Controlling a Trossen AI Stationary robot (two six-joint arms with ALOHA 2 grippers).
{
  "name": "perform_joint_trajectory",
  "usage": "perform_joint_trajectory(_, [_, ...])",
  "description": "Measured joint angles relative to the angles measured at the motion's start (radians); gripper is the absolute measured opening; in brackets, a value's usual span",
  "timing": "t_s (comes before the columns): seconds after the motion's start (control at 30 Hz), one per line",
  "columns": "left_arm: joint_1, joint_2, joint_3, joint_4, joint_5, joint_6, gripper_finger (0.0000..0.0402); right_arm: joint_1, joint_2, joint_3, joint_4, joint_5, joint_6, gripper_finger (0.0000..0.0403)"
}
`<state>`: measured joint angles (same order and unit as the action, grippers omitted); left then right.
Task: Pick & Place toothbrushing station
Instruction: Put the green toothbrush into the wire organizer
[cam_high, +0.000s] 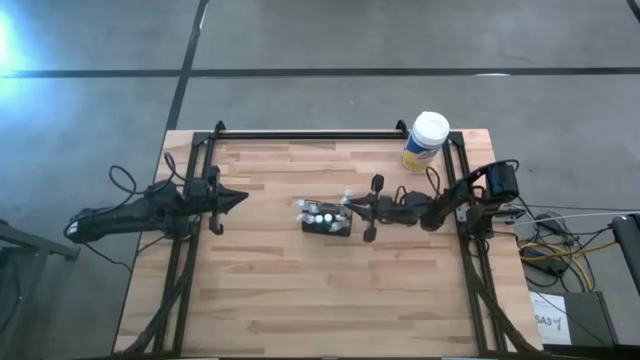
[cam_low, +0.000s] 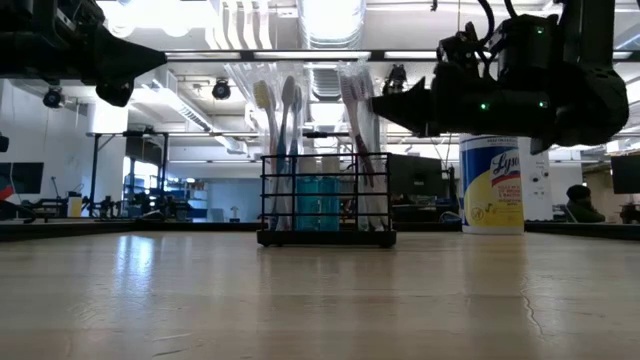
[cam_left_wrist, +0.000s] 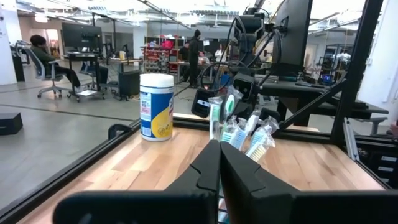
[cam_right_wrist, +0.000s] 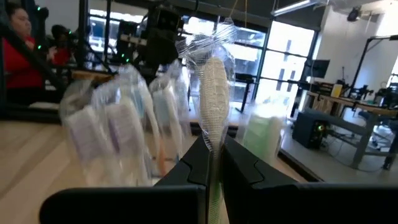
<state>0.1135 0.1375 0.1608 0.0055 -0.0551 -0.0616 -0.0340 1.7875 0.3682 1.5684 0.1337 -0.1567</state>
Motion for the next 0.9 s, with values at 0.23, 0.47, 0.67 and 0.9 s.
perform_joint_trajectory(0.23, [0.000,0.000,0.004,0.002,-0.026,-0.007,0.0009,0.016,0.001,-0.030,0.002,-0.001,-0.019,0.0013])
perform_joint_trajectory(0.47, [0.000,0.000,0.004,0.002,-0.026,-0.012,0.0008,0.015,0.001,-0.058,-0.006,0.020,-0.025,0.0013])
perform_joint_trajectory(0.67, [0.000,0.000,0.003,0.002,-0.026,-0.006,0.0011,0.015,0.000,-0.063,-0.033,0.023,-0.025,0.0013])
perform_joint_trajectory(0.9, [0.000,0.000,0.002,0.000,-0.026,-0.005,0.0009,0.014,0.000,-0.062,-0.045,0.028,-0.029,0.0039])
